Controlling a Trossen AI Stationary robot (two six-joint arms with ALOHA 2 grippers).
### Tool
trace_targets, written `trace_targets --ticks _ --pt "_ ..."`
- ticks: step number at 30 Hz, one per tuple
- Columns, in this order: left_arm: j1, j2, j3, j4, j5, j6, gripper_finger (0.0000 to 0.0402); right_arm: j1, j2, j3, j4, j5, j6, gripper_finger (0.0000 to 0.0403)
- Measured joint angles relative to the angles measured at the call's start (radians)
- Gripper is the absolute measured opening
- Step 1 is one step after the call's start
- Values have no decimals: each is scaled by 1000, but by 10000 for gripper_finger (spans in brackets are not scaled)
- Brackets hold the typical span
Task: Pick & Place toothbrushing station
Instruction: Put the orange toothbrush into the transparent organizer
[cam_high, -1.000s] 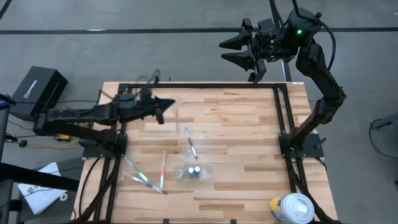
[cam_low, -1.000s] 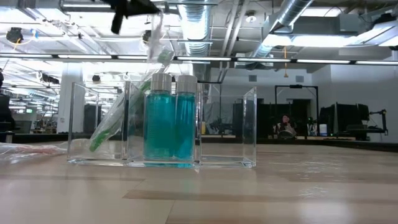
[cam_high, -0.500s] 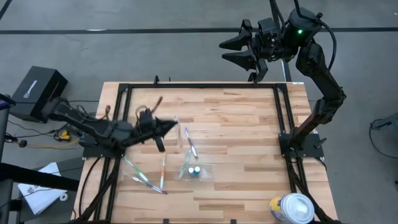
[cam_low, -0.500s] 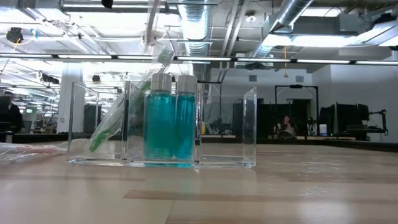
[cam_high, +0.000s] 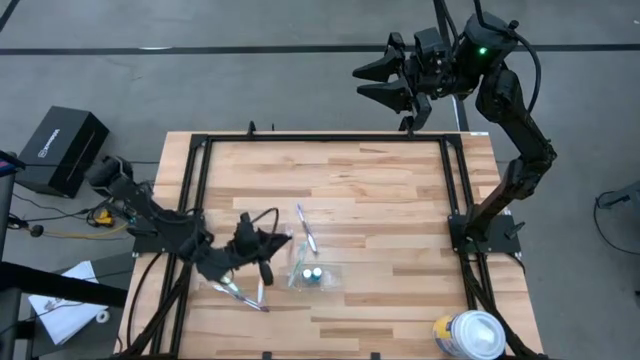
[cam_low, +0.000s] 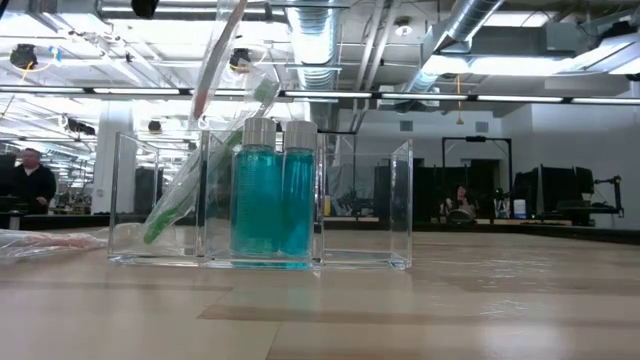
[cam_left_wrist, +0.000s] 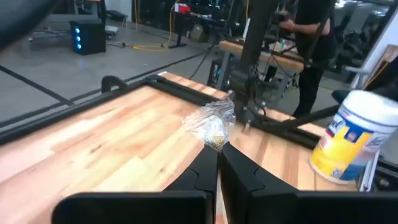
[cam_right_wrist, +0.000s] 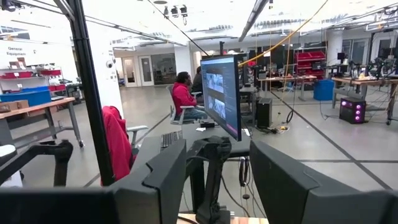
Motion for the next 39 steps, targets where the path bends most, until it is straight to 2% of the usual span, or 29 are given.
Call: trace_targets --ticks 11,24,27,32,39 --pt "-68 165 0 -1 -56 -159 0 33 0 0 -1 0 -6 168" --pt "-135 247 0 -1 -125 -283 0 69 0 0 -8 -3 -12 168" --pt "-139 262 0 -2 -119 -307 1 76 0 0 -8 -4 -25 168" --pt "-138 283 0 0 -30 -341 14 76 0 0 -9 -4 -27 168" --pt "-137 281 1 -6 -3 -379 66 76 0 0 -9 -4 -27 168"
